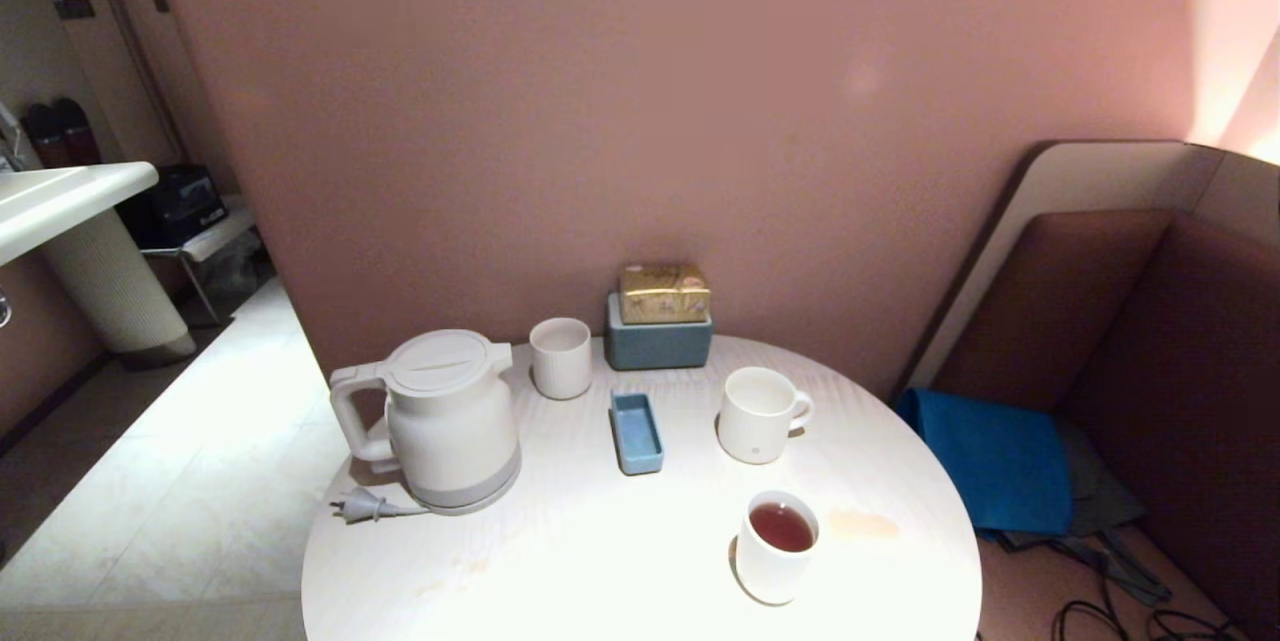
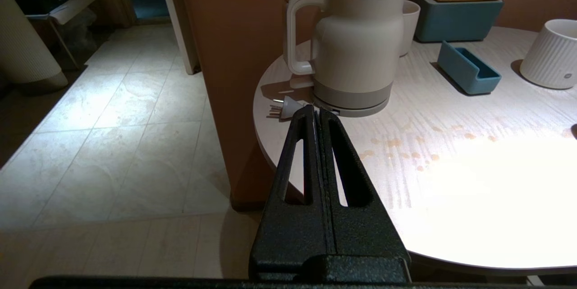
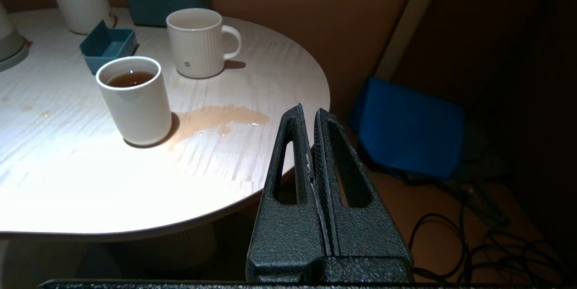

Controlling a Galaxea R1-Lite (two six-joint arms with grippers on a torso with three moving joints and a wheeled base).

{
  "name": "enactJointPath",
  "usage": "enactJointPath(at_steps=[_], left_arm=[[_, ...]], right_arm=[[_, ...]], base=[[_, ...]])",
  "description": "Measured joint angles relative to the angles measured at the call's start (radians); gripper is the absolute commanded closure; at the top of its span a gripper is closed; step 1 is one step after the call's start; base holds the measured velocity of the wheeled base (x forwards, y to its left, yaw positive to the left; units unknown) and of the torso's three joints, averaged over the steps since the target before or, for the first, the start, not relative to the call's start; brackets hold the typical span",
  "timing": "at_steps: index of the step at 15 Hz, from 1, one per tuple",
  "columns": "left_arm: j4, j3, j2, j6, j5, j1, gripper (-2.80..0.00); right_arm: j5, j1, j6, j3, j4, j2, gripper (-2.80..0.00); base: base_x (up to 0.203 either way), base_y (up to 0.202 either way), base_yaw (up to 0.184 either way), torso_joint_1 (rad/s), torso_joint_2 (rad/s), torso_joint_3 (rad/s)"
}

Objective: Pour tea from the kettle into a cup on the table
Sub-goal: Pick up the cup

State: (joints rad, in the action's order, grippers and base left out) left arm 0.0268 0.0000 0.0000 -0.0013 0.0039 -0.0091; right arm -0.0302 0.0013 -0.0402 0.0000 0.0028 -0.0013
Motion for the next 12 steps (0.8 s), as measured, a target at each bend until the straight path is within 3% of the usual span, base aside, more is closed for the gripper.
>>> enactJointPath(at_steps=[12], left_arm=[[0.000,0.000,0.000,0.000,0.001,0.000,0.00]], right_arm=[[0.000,0.000,0.000,0.000,0.000,0.000,0.00]], base=[[0.000,0.000,0.000,0.003,0.00,-0.190]])
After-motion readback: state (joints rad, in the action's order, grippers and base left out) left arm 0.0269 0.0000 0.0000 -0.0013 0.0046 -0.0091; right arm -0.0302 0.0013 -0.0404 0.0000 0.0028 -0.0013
